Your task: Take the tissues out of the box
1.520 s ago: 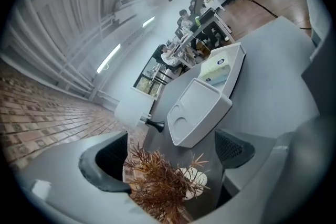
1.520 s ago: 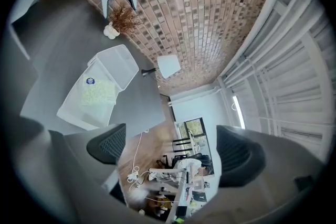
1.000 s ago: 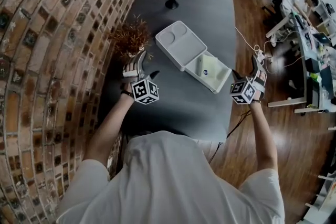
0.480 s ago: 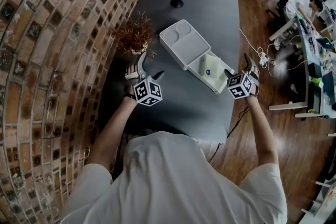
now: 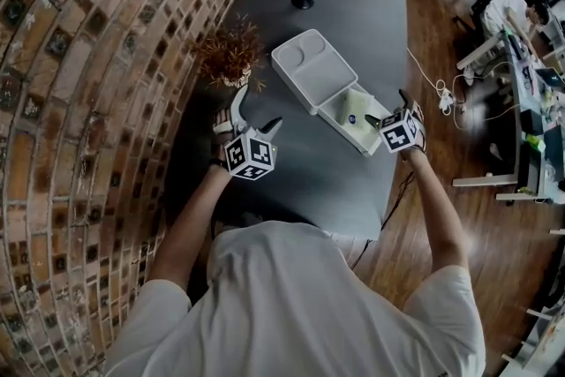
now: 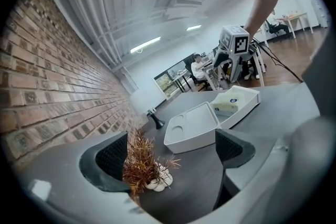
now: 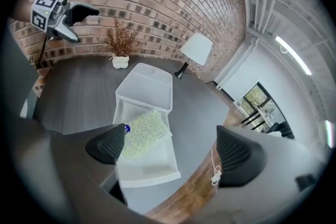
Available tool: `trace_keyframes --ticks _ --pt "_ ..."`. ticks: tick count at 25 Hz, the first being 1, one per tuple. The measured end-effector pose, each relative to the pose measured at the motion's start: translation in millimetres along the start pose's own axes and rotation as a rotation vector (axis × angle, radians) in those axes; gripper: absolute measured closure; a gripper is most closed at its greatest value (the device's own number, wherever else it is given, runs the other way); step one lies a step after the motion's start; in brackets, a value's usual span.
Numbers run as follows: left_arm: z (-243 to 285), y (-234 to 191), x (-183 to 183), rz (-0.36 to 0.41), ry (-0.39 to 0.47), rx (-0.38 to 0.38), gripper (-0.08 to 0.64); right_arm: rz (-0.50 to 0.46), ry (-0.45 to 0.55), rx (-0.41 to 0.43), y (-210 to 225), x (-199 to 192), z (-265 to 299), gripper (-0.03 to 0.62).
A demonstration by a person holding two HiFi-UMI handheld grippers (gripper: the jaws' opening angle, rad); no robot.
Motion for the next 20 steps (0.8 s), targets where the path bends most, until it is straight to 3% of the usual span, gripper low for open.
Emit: trace_keyframes --ticks 6,11,20 --pt "-5.7 4.5 1.6 -0.003 0.027 -0.006 0.037 0.148 -0.013 0.086 3.3 8.3 21.1 0.038" --pt "-6.4 6.7 7.4 -0.014 0.059 -0.011 0.036 0.296 -0.087 0.124 9.9 4.2 37.7 0.032" --pt "-9.4 9.7 9.2 -0.042 0.119 -0.016 0.037 0.476 -0.19 0.193 1.2 9.7 66.6 0.034"
Point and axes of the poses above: the fingertips, and each gripper's own axes: z forward along the fingers, y to its right, x out of its top, the point moved 9 cm from there along -z, backward along the fingers, and after that the axes turned 4 degrees about -z, right-handed, at the moved point
